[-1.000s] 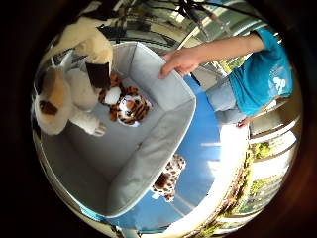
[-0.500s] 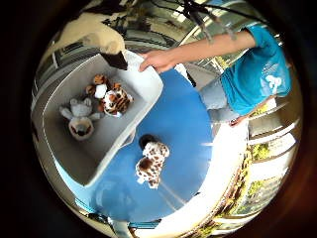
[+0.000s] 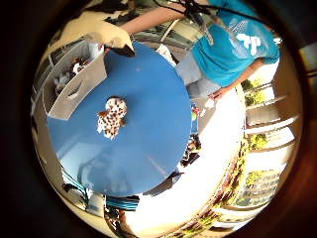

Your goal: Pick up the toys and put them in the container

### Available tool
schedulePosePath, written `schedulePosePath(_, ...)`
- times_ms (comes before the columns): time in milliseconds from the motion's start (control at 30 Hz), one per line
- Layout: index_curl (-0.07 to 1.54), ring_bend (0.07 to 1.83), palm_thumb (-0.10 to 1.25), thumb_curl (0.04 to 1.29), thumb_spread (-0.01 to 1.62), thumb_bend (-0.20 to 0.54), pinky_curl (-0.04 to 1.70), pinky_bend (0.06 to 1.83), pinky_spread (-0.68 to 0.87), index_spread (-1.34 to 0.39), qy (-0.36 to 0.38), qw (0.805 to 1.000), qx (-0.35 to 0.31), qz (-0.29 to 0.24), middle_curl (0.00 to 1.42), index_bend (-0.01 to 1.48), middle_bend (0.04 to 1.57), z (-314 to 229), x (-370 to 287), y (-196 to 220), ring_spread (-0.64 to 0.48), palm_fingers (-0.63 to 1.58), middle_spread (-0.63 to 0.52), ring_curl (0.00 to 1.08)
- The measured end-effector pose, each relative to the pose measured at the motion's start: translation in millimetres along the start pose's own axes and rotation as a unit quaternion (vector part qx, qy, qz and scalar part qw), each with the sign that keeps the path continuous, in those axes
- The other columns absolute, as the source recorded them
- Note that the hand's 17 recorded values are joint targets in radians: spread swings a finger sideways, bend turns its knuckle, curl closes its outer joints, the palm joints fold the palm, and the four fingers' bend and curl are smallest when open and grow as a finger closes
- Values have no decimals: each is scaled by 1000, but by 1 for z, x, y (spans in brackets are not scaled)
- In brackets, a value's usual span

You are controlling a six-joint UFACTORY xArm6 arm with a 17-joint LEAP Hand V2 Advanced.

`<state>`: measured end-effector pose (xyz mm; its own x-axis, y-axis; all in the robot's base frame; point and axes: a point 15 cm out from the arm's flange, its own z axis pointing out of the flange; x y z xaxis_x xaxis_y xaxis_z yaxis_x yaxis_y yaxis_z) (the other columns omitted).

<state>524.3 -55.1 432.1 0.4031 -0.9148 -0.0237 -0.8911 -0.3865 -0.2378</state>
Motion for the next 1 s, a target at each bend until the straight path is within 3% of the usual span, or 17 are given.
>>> schedulePosePath(333,362,489,493,341,1117,-26,328,823,513,-379,-44,996,-73,30,325,184,172,97,48,26,284,167,23,285)
schedulePosePath(700,342,453,542,344,1119,-24,290,795,504,-362,-93,985,-143,3,318,185,166,206,12,16,274,168,12,284)
schedulePosePath(1000,326,424,557,343,1108,-29,263,805,503,-332,-51,983,-175,-5,303,186,157,287,7,6,279,147,27,287)
